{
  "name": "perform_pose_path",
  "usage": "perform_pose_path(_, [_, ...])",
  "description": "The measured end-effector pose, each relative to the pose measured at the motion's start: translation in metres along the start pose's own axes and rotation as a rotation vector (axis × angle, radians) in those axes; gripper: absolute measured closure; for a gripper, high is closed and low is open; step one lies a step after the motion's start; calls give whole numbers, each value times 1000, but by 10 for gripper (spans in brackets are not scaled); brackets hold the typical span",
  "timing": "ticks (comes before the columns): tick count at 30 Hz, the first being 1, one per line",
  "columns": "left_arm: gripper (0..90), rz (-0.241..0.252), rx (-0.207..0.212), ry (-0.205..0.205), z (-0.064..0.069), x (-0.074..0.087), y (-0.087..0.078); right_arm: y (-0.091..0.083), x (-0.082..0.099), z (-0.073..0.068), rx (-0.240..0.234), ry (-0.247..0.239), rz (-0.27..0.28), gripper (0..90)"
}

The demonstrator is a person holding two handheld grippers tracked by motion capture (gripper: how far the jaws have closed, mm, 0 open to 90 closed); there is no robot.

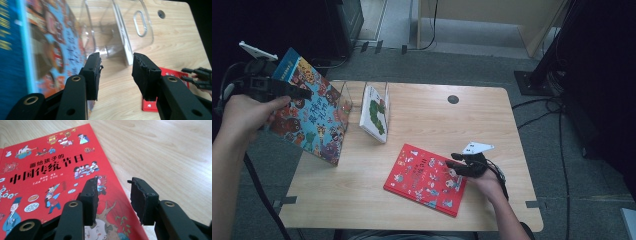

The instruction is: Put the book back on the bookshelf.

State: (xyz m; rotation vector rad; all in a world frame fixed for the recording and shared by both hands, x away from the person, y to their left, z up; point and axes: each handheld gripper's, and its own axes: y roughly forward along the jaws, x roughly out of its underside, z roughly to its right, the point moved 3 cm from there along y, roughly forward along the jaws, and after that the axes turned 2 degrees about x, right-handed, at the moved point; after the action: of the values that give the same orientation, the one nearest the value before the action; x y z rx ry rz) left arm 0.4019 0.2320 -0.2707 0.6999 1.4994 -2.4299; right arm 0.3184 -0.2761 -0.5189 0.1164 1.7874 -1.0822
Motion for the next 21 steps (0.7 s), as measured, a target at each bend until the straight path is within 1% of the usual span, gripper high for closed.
perform_pose_path(2, [582,-9,3,18,4,7,6,-1,-1,1,-1,1,11,598])
perform_pose_path(4, [586,-20,9,18,7,14,11,-1,-2,3,-5,5,24,601])
perform_pose_path(5, [587,-20,7,18,8,18,14,-1,-3,4,-11,8,8,602])
perform_pose_path(6, [587,-19,14,22,9,22,16,-1,-3,4,-11,8,8,602])
perform_pose_path(7, [587,-14,20,27,11,27,19,0,-4,6,-10,6,-6,602])
perform_pose_path(10, [586,-7,33,28,15,39,27,2,-6,9,-11,10,-3,608])
perform_pose_path(12, [586,-14,37,30,17,47,33,4,-7,11,-15,10,-9,614])
perform_pose_path(13, [586,-18,34,38,19,52,37,4,-7,11,-16,12,-4,623])
perform_pose_path(15, [585,-22,46,41,22,59,42,5,-7,12,-17,13,0,629])
perform_pose_path(18, [582,-34,39,59,29,70,50,5,-8,12,-21,16,6,635])
perform_pose_path(21, [580,-27,58,68,36,80,57,6,-9,11,-28,3,-2,647])
